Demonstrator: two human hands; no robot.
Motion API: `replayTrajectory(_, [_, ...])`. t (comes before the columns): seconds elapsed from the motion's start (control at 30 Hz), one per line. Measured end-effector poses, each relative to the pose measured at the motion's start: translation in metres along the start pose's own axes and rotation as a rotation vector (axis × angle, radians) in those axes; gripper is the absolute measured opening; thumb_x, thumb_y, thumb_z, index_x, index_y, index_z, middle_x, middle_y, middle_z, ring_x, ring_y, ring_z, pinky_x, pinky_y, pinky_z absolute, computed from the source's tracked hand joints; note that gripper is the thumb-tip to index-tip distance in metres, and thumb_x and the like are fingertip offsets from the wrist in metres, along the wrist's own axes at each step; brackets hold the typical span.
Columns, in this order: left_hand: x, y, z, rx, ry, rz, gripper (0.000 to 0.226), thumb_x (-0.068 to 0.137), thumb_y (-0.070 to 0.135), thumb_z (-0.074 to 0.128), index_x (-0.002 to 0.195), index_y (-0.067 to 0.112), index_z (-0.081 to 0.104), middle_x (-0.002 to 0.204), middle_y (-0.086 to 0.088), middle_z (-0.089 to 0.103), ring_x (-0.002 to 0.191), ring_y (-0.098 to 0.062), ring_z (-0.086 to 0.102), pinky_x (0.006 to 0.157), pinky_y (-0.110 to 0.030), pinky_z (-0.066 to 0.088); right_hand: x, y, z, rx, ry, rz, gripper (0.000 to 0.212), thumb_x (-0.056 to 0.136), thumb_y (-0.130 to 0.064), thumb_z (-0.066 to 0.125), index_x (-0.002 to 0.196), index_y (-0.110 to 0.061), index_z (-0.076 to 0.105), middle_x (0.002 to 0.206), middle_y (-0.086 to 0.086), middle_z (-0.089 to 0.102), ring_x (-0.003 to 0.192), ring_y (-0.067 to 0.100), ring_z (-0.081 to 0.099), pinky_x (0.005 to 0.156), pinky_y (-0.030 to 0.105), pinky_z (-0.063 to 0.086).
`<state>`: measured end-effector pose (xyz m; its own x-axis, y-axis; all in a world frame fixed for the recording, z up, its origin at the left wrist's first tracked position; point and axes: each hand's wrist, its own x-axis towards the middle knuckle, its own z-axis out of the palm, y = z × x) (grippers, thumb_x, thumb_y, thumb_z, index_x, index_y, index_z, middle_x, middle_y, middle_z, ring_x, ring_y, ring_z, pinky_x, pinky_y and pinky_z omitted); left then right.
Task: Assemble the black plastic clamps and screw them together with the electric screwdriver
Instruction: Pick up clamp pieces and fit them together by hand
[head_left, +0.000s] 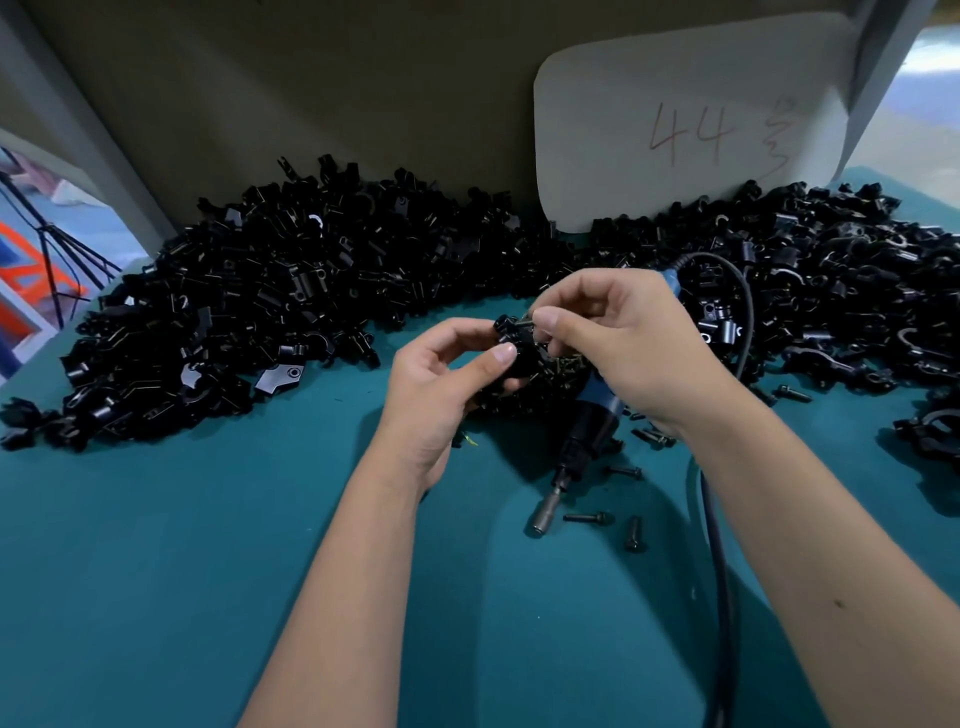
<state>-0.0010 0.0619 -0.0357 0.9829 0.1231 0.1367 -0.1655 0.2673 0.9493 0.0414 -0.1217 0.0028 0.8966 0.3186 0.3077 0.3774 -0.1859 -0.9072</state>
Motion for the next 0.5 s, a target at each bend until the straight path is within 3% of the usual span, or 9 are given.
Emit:
replayTrajectory(0.23, [-0.001,-0.003,-0.004,0.041,-0.057,-0.020,0.027,0.076,0.011,0.080,0.101,0.006,0.074,0.100,-0.013,0.072,0.089,-0.024,0.072,0.079,-0.035,0.061,-0.001,-0.001,-0.003,-0.097,-0.112,-0.029,0.011,0.098,-0.016,0.073,0.088,-0.014,0.077,0.076,0.002,0.074,0.066,0.008,0.062,0.069,0.026,0.055])
replayTrajectory(0.37, [-0.001,-0.004,0.004,0.017,-0.057,-0.025,0.030,0.077,0.011,0.079,0.105,0.003,0.072,0.104,-0.016,0.071,0.091,-0.025,0.072,0.087,-0.044,0.061,-0.001,0.000,-0.001,-0.117,-0.044,-0.090,0.008,0.093,-0.021,0.079,0.085,-0.021,0.078,0.076,0.000,0.073,0.067,0.008,0.062,0.065,0.021,0.049])
replayTrajectory(0.43, [-0.002,-0.004,0.010,-0.058,-0.061,-0.020,0.023,0.077,0.010,0.079,0.099,0.006,0.073,0.097,-0.010,0.073,0.087,-0.020,0.073,0.081,-0.037,0.062,-0.003,0.002,0.000,0.004,0.017,-0.075,0.006,0.089,-0.019,0.083,0.087,-0.017,0.079,0.080,0.011,0.072,0.070,0.017,0.060,0.069,0.030,0.051])
replayTrajectory(0.5, [-0.003,-0.005,0.016,-0.073,-0.057,-0.015,0.021,0.078,0.008,0.079,0.098,0.006,0.073,0.095,-0.007,0.073,0.085,-0.018,0.073,0.078,-0.032,0.061,-0.004,0.006,-0.001,0.054,0.062,-0.040,0.014,0.087,-0.021,0.085,0.080,-0.013,0.077,0.075,0.011,0.072,0.065,0.013,0.059,0.064,0.028,0.050])
